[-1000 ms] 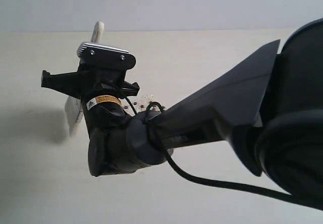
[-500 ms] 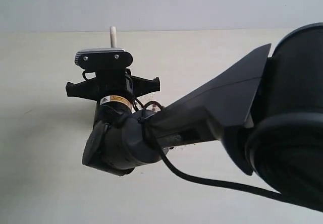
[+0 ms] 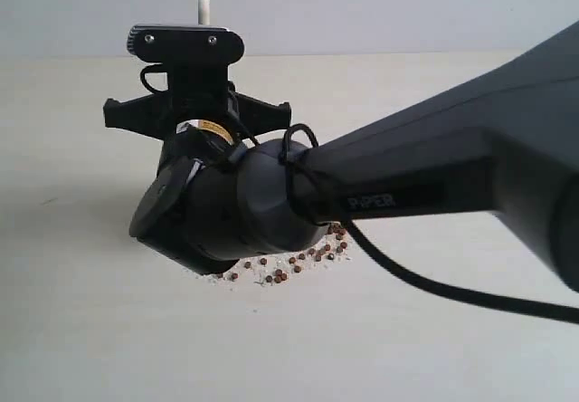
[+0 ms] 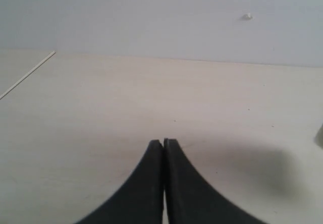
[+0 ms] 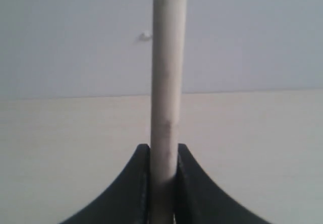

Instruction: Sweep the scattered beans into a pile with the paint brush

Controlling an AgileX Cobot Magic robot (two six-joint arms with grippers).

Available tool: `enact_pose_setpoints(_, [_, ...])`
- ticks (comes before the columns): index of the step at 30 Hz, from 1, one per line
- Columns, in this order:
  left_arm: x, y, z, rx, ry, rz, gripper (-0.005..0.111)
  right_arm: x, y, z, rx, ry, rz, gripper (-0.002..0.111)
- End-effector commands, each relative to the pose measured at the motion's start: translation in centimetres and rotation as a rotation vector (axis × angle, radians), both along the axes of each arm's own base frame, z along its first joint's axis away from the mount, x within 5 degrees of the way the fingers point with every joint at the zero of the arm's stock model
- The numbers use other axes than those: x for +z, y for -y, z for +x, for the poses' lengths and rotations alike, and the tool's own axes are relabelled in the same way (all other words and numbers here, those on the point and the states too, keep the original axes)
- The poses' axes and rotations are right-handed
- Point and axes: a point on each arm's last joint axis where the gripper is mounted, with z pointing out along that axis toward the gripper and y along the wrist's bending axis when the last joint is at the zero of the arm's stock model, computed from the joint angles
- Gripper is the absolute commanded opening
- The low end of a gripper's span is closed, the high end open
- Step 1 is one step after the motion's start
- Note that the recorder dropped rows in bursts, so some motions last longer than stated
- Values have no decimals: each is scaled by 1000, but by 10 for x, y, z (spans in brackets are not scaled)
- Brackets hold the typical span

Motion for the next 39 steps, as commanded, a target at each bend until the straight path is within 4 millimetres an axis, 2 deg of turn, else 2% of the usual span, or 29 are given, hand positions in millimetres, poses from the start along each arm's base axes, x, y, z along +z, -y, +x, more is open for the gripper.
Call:
enact_pose_setpoints(1, [-1, 0, 0, -3, 8, 7, 0, -1, -17, -10, 179, -160, 108, 0])
enact_pose_setpoints(4, [-1, 0, 0, -3, 8, 7, 0, -9, -25, -16, 278, -246, 105, 0])
enact_pose_setpoints(7, [-1, 0, 0, -3, 8, 7, 0, -14, -25, -19, 301, -278, 97, 0])
enact_pose_setpoints(18, [-1, 0, 0, -3, 8, 7, 0, -41, -5, -28, 279, -323, -3, 0])
enact_pose_setpoints(30, [-1, 0, 0, -3, 8, 7, 0, -39, 16, -19, 122, -216, -263, 0])
enact_pose_setpoints(34, [-1, 0, 0, -3, 8, 7, 0, -34, 20, -16, 75, -162, -286, 0])
enact_pose_setpoints(39, [-1, 0, 0, -3, 8, 7, 0, -30, 17, -17, 111, -158, -281, 0])
